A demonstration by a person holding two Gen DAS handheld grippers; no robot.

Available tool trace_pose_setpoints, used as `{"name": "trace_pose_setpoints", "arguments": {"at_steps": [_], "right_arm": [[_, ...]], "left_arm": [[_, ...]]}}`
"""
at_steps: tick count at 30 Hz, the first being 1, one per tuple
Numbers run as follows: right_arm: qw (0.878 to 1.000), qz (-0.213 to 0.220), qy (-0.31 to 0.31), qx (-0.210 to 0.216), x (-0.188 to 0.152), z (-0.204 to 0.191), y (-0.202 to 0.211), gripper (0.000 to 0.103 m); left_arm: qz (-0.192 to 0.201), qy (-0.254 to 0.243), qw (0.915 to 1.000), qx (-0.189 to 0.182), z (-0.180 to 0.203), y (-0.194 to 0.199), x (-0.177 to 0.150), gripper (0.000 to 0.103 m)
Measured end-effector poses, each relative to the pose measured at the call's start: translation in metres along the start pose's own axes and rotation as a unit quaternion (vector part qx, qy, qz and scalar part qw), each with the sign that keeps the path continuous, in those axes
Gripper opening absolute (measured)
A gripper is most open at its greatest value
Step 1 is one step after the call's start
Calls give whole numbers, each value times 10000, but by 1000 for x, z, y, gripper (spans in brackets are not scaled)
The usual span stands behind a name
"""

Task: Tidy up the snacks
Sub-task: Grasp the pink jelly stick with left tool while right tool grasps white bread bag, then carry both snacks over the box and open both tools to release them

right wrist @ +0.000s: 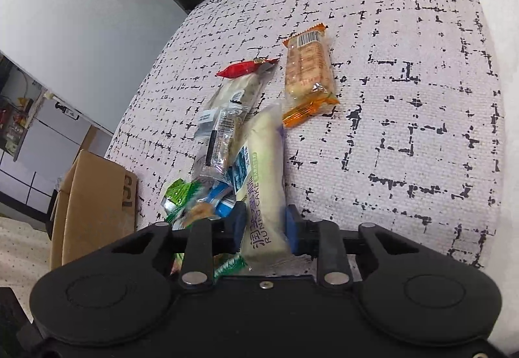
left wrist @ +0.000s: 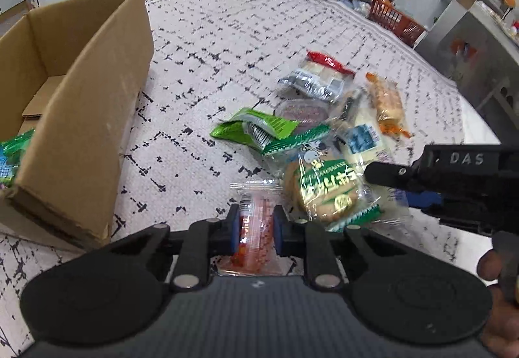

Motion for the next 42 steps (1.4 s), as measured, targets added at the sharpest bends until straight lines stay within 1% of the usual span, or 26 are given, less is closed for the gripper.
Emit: {"name": "trace_pose_setpoints", "arguments": {"at_steps": [5,8,14,21,24,29,33,42], "right_arm": [[9998,158,-88,-12,-3,-2,19,21],[9996,257,-117,-49,-4,-6,31,20],[9989,471,4,-25,-10,-31,59,20],[9977,644,213,41,-15,-67,76,19],[9969,695,363,58,-16,-83,81,18],[9959,663,619,25,-17,-109,83,17],[9938,745,828,22,-17,-132,88,17],[9901,858,1105,137,-22,-175,85,16]], "left_arm": [[189,52,9996,-190,1,23,8,19],[368,79,9989,-271,0,39,14,19],[631,195,9967,-469,-8,68,23,19],[897,348,9935,-603,-24,96,31,19],[1011,442,9919,-621,-33,107,35,19],[1160,600,9890,-691,-45,121,43,19],[1277,735,9864,-726,-59,131,47,19],[1424,1055,9821,-639,-100,140,52,19]]}}
Point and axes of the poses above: each gripper's, at about its wrist camera, not at the fingertips, and y roughly against the way its jaws point, z to its right, x to its top, the point moved 6 cm from there along -y, roughly the way its jaws point, and after that the axes turned 5 degrees about x, right-handed, at the moved point
